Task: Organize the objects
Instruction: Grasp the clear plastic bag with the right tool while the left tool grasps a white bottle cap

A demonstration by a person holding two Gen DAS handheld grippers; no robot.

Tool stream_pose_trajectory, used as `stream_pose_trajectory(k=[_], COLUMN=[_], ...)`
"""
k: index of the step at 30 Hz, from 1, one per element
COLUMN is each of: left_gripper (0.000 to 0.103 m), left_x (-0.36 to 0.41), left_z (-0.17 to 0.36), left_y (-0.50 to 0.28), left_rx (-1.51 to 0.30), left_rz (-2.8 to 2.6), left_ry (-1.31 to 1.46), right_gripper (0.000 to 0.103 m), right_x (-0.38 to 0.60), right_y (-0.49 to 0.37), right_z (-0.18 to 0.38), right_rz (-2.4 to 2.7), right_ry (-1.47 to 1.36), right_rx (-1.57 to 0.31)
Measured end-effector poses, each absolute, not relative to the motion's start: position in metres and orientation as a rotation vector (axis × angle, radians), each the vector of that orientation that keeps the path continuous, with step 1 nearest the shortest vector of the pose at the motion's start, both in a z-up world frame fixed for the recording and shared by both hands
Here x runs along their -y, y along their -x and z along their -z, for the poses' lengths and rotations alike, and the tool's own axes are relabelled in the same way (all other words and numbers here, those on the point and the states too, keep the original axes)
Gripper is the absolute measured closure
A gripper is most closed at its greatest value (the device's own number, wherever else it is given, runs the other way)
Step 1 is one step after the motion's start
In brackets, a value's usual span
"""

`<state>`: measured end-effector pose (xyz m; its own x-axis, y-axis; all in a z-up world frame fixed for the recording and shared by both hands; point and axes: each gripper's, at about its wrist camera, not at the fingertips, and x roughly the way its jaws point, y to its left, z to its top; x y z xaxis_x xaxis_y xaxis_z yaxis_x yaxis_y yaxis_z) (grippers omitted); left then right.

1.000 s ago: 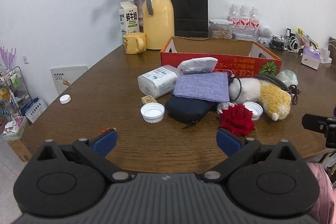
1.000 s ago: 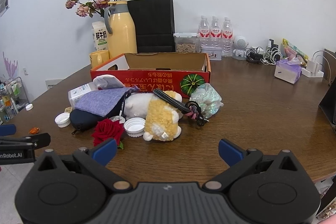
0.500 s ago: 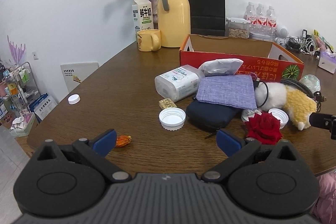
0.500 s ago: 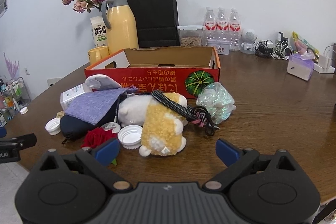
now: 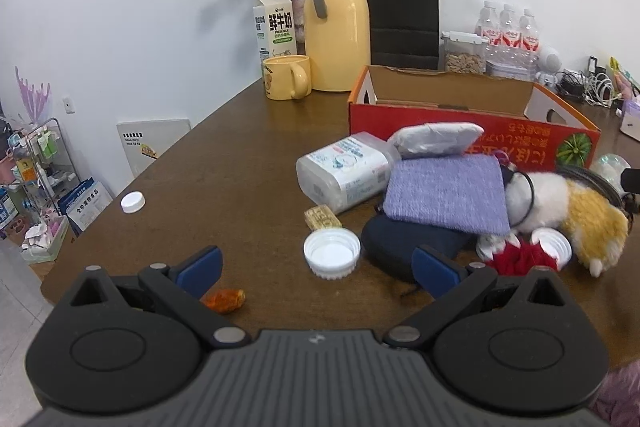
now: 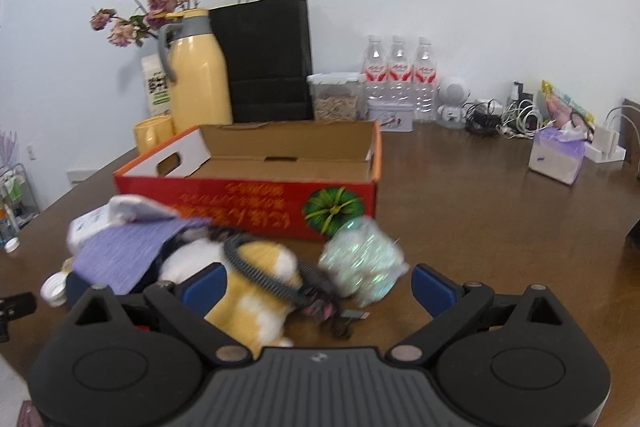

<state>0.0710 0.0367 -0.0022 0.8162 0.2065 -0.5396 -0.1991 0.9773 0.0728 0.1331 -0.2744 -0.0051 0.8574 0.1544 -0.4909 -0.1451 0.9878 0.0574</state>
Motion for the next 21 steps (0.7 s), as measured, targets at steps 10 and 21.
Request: stream_pose_trajectory(k=[10,21], left_gripper=[0.000,0.011], left_x=[-0.054,-0.067], left_z=[0.001,0.025], left_y=[-0.112,-0.120], left_rx=[-0.606,-0.689], left_rz=[-0.271,-0.237], left_ry=[0.008,0.033], right_gripper=[0.020,0.049], right_x=[0.298,0.300], right_y=[-0.195,-0.217], right_z=[0.021,0.040], right_rz=[-0.139,-0.202], right_ry=[-0.049,-0.083], right_rx=[-0.602,-0.653])
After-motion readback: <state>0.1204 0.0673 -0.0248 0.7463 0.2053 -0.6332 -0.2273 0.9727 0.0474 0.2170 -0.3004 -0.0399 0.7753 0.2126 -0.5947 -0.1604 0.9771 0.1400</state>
